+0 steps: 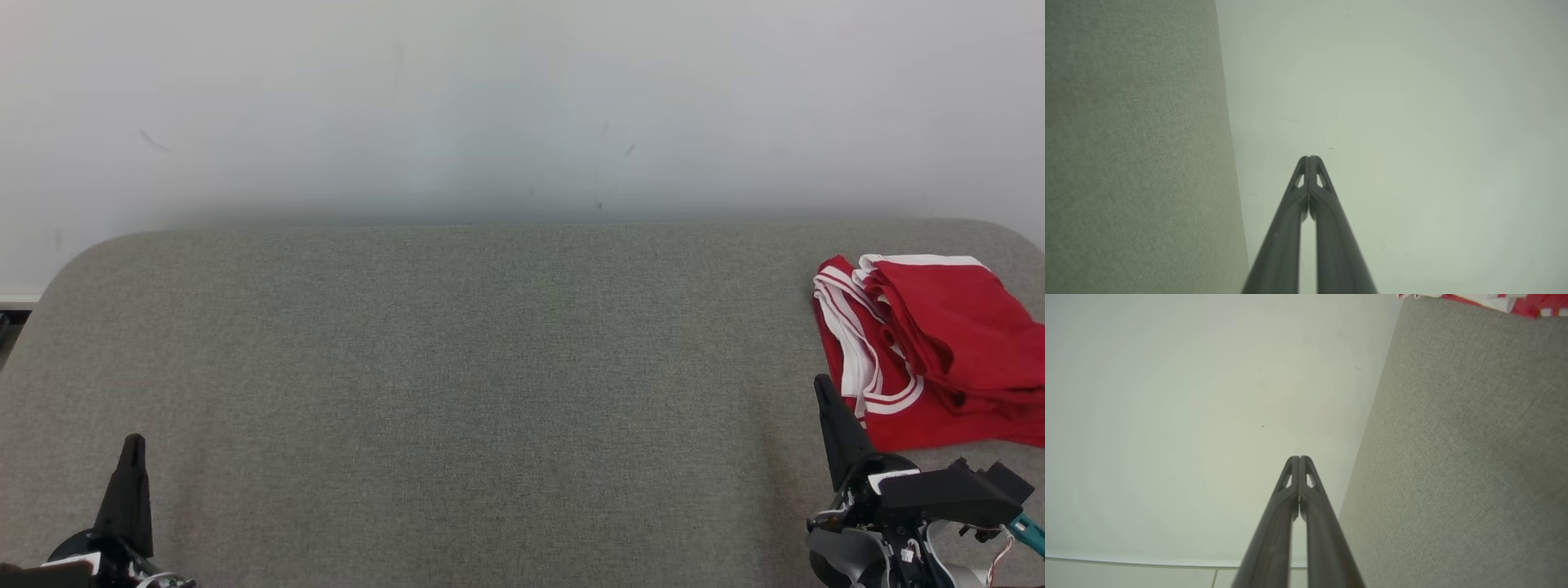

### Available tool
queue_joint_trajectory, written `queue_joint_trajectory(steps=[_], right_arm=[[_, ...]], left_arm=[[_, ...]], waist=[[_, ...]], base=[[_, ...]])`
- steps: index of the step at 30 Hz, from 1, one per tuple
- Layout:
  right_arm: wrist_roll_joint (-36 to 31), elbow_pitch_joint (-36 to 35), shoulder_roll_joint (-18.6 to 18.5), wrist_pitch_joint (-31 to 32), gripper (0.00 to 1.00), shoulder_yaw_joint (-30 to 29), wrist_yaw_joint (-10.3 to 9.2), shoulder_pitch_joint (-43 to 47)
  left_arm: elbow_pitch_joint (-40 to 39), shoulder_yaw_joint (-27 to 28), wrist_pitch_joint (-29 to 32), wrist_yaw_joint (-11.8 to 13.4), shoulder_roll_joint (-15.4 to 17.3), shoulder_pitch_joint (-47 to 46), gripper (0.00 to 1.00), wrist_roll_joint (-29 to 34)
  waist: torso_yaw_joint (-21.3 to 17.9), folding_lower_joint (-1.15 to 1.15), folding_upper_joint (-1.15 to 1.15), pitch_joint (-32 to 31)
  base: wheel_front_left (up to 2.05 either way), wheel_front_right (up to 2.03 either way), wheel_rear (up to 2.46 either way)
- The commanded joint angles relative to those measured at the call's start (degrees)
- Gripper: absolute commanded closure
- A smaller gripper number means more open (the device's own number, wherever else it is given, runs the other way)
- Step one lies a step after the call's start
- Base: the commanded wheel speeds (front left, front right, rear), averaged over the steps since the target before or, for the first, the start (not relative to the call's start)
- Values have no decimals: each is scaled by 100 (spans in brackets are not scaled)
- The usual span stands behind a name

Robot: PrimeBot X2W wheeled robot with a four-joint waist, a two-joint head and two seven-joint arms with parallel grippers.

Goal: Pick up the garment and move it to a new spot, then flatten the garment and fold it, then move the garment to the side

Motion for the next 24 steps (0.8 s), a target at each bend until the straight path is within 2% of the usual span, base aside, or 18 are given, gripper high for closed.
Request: queue_joint_trajectory(steps=[1,24], right_arm=[[27,-17,-35,7,100,-4,-2,-30],[28,-17,-35,6,100,-3,-2,-30]], left_arm=[[8,28,34,-9,15,-57,100,-48],[7,40,33,-9,7,-59,100,-31]], waist=[[0,0,0,0],[0,0,0,0]], base=[[0,0,0],[0,0,0]])
